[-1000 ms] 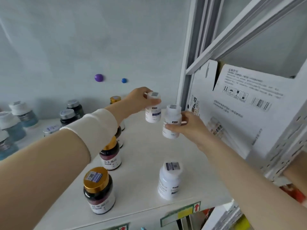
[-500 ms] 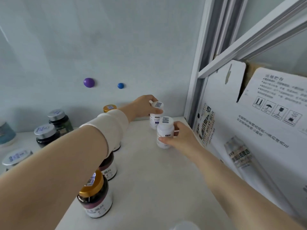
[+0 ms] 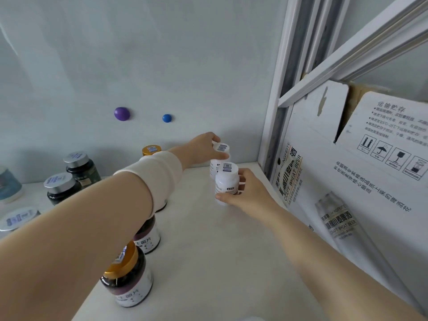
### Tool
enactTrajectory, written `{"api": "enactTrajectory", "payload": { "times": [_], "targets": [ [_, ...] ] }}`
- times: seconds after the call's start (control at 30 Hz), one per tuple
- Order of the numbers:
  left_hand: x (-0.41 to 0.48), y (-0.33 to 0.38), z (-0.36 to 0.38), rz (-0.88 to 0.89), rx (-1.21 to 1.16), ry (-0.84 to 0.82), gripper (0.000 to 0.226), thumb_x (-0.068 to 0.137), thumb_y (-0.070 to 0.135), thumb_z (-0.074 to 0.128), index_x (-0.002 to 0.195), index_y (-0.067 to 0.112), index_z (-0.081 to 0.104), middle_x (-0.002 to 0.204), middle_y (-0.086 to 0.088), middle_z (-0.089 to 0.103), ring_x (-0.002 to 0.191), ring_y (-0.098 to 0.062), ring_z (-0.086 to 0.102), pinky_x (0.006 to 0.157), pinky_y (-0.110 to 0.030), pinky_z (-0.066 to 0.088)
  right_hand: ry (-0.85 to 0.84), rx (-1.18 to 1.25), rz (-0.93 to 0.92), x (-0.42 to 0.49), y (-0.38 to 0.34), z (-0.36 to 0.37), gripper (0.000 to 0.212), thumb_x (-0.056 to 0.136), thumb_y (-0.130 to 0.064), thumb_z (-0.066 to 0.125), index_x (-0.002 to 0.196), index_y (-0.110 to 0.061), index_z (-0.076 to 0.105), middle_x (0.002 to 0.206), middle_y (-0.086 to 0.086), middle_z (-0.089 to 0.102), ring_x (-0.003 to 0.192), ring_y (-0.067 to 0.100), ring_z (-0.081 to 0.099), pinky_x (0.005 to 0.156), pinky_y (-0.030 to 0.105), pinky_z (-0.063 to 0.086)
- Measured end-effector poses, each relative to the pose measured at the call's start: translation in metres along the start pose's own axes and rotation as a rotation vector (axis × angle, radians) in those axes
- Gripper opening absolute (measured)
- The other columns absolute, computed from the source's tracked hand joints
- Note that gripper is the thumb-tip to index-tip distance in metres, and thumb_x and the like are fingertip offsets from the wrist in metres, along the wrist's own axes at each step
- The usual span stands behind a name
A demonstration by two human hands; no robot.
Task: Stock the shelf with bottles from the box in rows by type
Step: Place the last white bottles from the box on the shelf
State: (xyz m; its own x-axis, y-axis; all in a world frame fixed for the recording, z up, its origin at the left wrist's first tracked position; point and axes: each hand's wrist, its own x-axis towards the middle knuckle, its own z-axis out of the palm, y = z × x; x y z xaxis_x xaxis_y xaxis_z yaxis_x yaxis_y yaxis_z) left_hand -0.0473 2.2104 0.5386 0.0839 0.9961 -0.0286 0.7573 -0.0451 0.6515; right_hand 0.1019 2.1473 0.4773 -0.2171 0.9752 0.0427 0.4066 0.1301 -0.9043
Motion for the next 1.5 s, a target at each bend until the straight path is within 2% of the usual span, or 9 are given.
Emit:
{"api": "enactTrajectory", "payload": {
  "times": [0.13, 0.23, 0.37, 0.47, 0.63, 0.93, 1.07, 1.2, 1.5],
  "targets": [
    [-0.025, 0.013, -0.023, -0.044, 0.089, 0.036, 0.06, 0.087, 0.041, 0.06, 0.136, 0.013, 0.039, 0.136, -0.003, 0.047, 0.123, -0.022, 0.048, 0.106, -0.035, 0.038, 0.067, -0.088, -0.059, -0.009, -0.018, -0.016, 0.072, 0.072, -0.032, 0.077, 0.133, -0.017, 0.041, 0.131, -0.004, 0.047, 0.112, 0.009, 0.048, 0.089, 0.022, 0.038],
    [-0.06, 0.023, -0.045, -0.039, 0.225, 0.143, 0.053, 0.091, 0.037, 0.056, 0.135, 0.011, 0.042, 0.138, -0.004, 0.047, 0.125, -0.022, 0.046, 0.102, -0.03, 0.035, 0.139, -0.175, -0.116, -0.017, -0.043, -0.026, 0.069, 0.079, -0.036, 0.071, 0.137, -0.015, 0.039, 0.138, 0.003, 0.04, 0.125, 0.016, 0.043, 0.1, 0.026, 0.036],
    [-0.126, 0.024, -0.072, -0.054, 0.43, 0.277, 0.047, 0.093, 0.034, 0.053, 0.132, 0.012, 0.044, 0.133, -0.006, 0.052, 0.12, -0.024, 0.05, 0.096, -0.033, 0.04, 0.151, -0.404, -0.23, -0.038, -0.081, -0.021, 0.06, 0.085, -0.035, 0.062, 0.136, -0.014, 0.04, 0.137, 0.009, 0.04, 0.128, 0.022, 0.042, 0.101, 0.03, 0.035],
    [-0.188, 0.012, -0.089, -0.123, 0.605, 0.343, 0.044, 0.093, 0.034, 0.051, 0.132, 0.015, 0.043, 0.131, -0.005, 0.053, 0.117, -0.025, 0.052, 0.092, -0.036, 0.042, 0.083, -0.566, -0.315, -0.061, -0.112, 0.005, 0.055, 0.089, -0.033, 0.057, 0.137, -0.013, 0.038, 0.137, 0.011, 0.039, 0.127, 0.026, 0.041, 0.1, 0.036, 0.036],
    [-0.305, -0.027, -0.129, -0.284, 0.728, 0.415, 0.043, 0.094, 0.035, 0.049, 0.132, 0.017, 0.042, 0.129, -0.005, 0.054, 0.117, -0.026, 0.052, 0.09, -0.036, 0.042, -0.039, -0.735, -0.54, -0.115, -0.171, 0.089, 0.053, 0.091, -0.033, 0.053, 0.137, -0.011, 0.038, 0.135, 0.013, 0.041, 0.125, 0.03, 0.042, 0.098, 0.04, 0.039],
    [-0.573, -0.158, -0.194, -0.72, 0.913, 0.55, 0.038, 0.094, 0.026, 0.048, 0.127, 0.007, 0.046, 0.124, -0.016, 0.055, 0.114, -0.034, 0.054, 0.086, -0.039, 0.043, -0.344, -0.66, -0.978, -0.276, -0.272, 0.342, 0.042, 0.093, -0.027, 0.044, 0.13, -0.008, 0.043, 0.134, 0.015, 0.044, 0.125, 0.032, 0.041, 0.101, 0.04, 0.035],
    [-0.703, -0.253, -0.178, -0.945, 0.873, 0.491, 0.04, 0.095, 0.024, 0.048, 0.13, 0.007, 0.044, 0.128, -0.017, 0.052, 0.118, -0.034, 0.051, 0.091, -0.04, 0.042, -0.601, -0.668, -1.064, -0.377, -0.262, 0.484, 0.045, 0.092, -0.027, 0.048, 0.132, -0.007, 0.041, 0.135, 0.017, 0.042, 0.126, 0.034, 0.04, 0.103, 0.04, 0.036],
    [-0.829, -0.349, -0.134, -1.184, 0.662, 0.531, 0.037, 0.092, 0.025, 0.05, 0.125, 0.008, 0.048, 0.126, -0.014, 0.056, 0.117, -0.034, 0.053, 0.091, -0.04, 0.043, -0.84, -0.751, -1.097, -0.468, -0.233, 0.598, 0.046, 0.093, -0.031, 0.047, 0.132, -0.007, 0.041, 0.137, 0.016, 0.04, 0.126, 0.034, 0.039, 0.1, 0.041, 0.035],
    [-0.974, -0.491, 0.004, -1.505, 0.235, 0.381, 0.03, 0.094, 0.015, 0.043, 0.122, 0.007, 0.047, 0.123, -0.016, 0.056, 0.113, -0.035, 0.053, 0.088, -0.04, 0.042, -1.277, -1.002, -1.063, -0.586, -0.115, 0.75, 0.049, 0.093, -0.033, 0.048, 0.134, -0.01, 0.039, 0.135, 0.015, 0.041, 0.127, 0.033, 0.039, 0.102, 0.039, 0.033]
  ]
}}
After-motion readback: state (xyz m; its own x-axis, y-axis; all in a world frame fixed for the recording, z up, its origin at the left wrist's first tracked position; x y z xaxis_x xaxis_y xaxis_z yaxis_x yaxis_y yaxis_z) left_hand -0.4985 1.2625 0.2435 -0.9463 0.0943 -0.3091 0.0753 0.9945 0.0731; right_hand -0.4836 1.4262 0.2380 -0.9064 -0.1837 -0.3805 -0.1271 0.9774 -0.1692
